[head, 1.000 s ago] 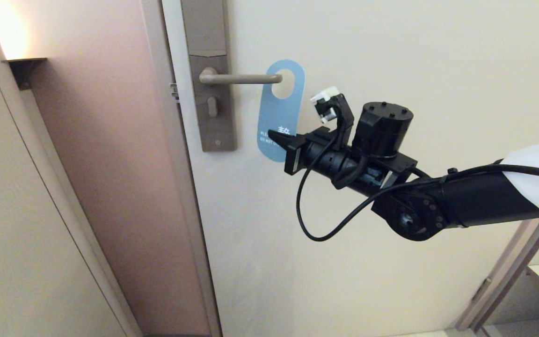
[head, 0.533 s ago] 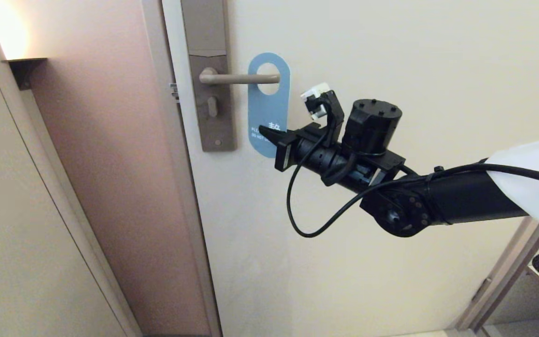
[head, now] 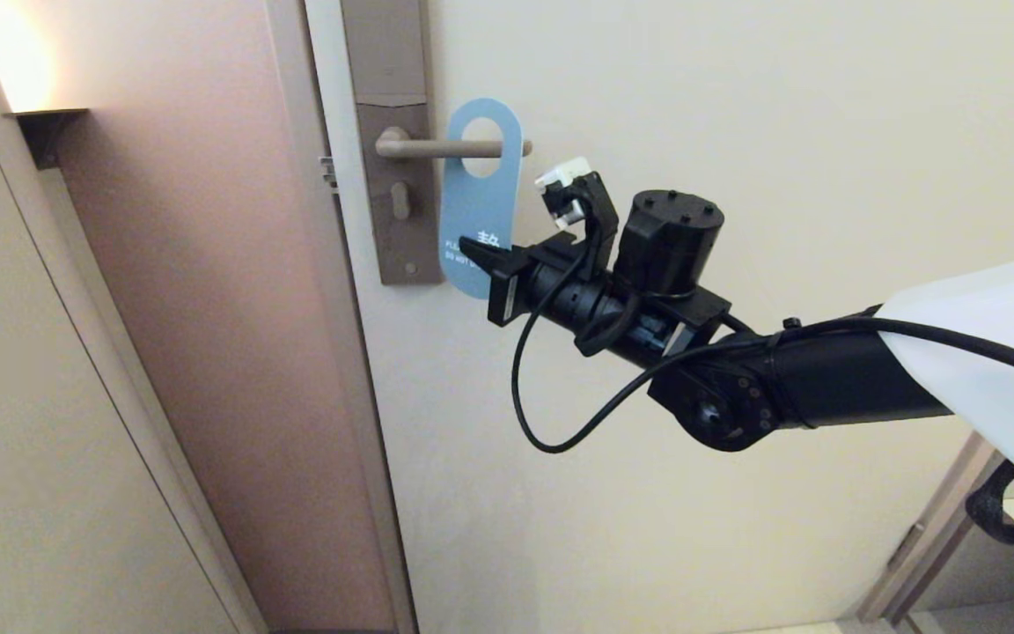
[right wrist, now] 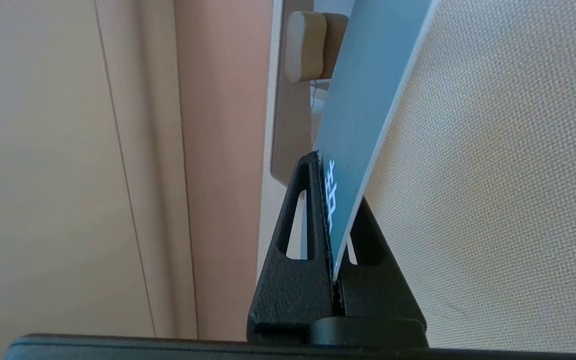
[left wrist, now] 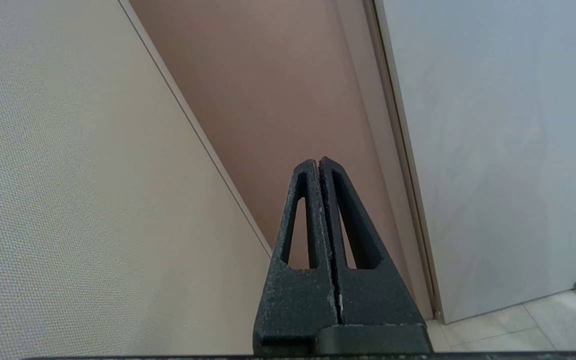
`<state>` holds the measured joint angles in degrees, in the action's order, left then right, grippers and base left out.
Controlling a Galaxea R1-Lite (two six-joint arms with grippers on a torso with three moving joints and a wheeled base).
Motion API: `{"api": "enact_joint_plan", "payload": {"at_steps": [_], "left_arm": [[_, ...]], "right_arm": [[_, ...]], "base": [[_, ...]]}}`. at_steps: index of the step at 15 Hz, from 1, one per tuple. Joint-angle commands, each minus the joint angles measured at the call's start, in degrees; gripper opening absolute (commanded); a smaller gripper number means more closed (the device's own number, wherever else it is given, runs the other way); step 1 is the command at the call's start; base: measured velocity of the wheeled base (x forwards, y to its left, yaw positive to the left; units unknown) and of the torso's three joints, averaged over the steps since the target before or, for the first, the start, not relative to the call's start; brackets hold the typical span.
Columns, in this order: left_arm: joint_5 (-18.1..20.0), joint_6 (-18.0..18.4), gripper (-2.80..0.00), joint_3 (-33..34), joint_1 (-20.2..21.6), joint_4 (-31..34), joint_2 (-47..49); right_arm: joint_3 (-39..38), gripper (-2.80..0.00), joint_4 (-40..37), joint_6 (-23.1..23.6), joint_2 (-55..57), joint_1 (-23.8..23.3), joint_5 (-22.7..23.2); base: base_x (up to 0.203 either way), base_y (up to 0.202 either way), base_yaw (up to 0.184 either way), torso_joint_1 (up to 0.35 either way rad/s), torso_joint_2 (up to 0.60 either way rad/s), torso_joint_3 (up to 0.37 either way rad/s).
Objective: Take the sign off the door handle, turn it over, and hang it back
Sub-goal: Hang the sign back with the other side facing out
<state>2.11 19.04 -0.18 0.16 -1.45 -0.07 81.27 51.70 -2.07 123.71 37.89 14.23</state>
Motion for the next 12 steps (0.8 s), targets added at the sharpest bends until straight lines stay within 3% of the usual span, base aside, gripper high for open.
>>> {"api": "enact_joint_plan", "payload": {"at_steps": [1,12], "left_arm": [[0.0,0.12,-2.8,0.01,0.02,-0.04,0.07],[-0.09,0.29,-2.8,0.01,0.02,-0.13,0.07]], "right_arm": [[0.02,-2.8,0.33,0.0,0.22,0.12,0.18],[2.31,-2.8,0.33,0.05,1.8,2.1,0.01]], "base": [[0.0,0.0,0.0,0.0,0.0,0.0],[0.0,0.0,0.0,0.0,0.0,0.0]]}}
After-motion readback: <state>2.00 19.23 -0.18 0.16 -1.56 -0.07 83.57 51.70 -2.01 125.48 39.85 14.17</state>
